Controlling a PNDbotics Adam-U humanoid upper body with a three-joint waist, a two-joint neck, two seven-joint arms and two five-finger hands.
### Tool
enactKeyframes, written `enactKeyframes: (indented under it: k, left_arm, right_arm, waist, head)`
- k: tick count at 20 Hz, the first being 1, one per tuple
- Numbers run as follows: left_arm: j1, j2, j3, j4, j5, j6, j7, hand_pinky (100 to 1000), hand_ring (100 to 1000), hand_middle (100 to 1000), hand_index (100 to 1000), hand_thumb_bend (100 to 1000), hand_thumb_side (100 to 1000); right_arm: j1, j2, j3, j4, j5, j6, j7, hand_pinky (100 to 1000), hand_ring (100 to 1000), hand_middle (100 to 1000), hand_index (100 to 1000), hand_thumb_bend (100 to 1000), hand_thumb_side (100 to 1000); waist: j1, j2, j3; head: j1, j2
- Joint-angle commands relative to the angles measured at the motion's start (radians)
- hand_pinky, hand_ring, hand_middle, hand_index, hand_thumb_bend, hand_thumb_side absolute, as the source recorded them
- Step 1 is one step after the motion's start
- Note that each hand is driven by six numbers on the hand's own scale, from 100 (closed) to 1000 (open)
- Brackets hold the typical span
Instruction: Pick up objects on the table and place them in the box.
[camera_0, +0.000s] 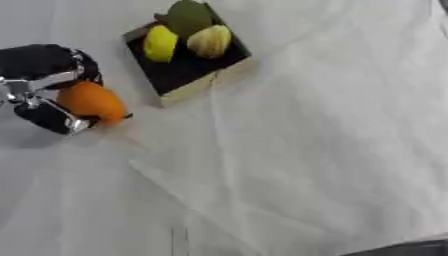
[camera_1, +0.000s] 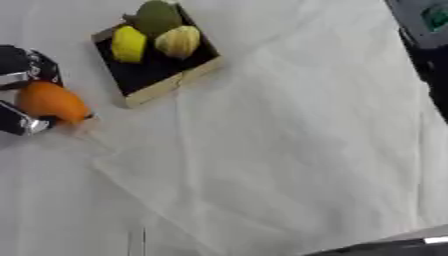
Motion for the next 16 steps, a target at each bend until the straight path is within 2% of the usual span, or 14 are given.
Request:
enactKeyframes:
  k: [1,6,8,11,14,15,16]
  left_arm:
    - [-0.024,0.046,0.044,-0.082,0.034,0.026,-0.017,593,614,563,503,288,151]
    - [-0.057,0.048,0.071,-0.142,0.049,0.049,-0.026,592,611,562,510,292,143]
    - [-0.093,0.026,0.075,-0.143,0.054,0.052,-0.025,590,607,564,515,261,136]
    - [-0.156,-0.031,0.071,-0.099,0.064,0.056,-0.013,587,603,567,520,194,133]
    - [-0.216,-0.107,0.058,-0.02,0.072,0.05,0.017,587,601,572,526,143,137]
    - [-0.234,-0.136,0.057,0.014,0.071,0.047,0.032,584,599,570,525,100,141]
    - [-0.25,-0.162,0.053,0.05,0.064,0.045,0.05,580,597,569,528,100,145]
  right_arm:
    - [-0.01,-0.038,-0.016,-0.017,-0.004,0.0,-0.005,892,897,801,874,100,336]
    - [-0.008,-0.041,-0.017,-0.018,-0.003,-0.001,-0.006,892,897,801,874,100,333]
    - [-0.009,-0.039,-0.018,-0.018,-0.003,-0.001,-0.006,892,897,800,874,100,333]
    - [-0.012,-0.036,-0.018,-0.02,-0.003,-0.002,-0.005,892,897,800,874,100,331]
    - [-0.019,-0.033,-0.018,-0.023,-0.002,-0.003,-0.005,892,897,800,874,100,340]
    - [-0.022,-0.031,-0.017,-0.024,-0.002,-0.004,-0.004,892,897,800,874,100,331]
    - [-0.025,-0.029,-0.017,-0.024,-0.002,-0.005,-0.003,892,897,800,874,100,331]
  waist:
    - [-0.003,-0.025,0.001]
    - [0.0,-0.029,0.002]
    - [0.0,-0.031,0.003]
    - [0.0,-0.033,0.002]
    - [-0.001,-0.033,-0.002]
    - [-0.001,-0.032,-0.004]
    - [-0.002,-0.031,-0.006]
  head:
    - [-0.005,0.005]
    - [-0.01,0.004]
    - [-0.011,0.001]
    - [-0.01,-0.001]
    - [-0.008,-0.004]
    - [-0.006,-0.006]
    - [-0.005,-0.007]
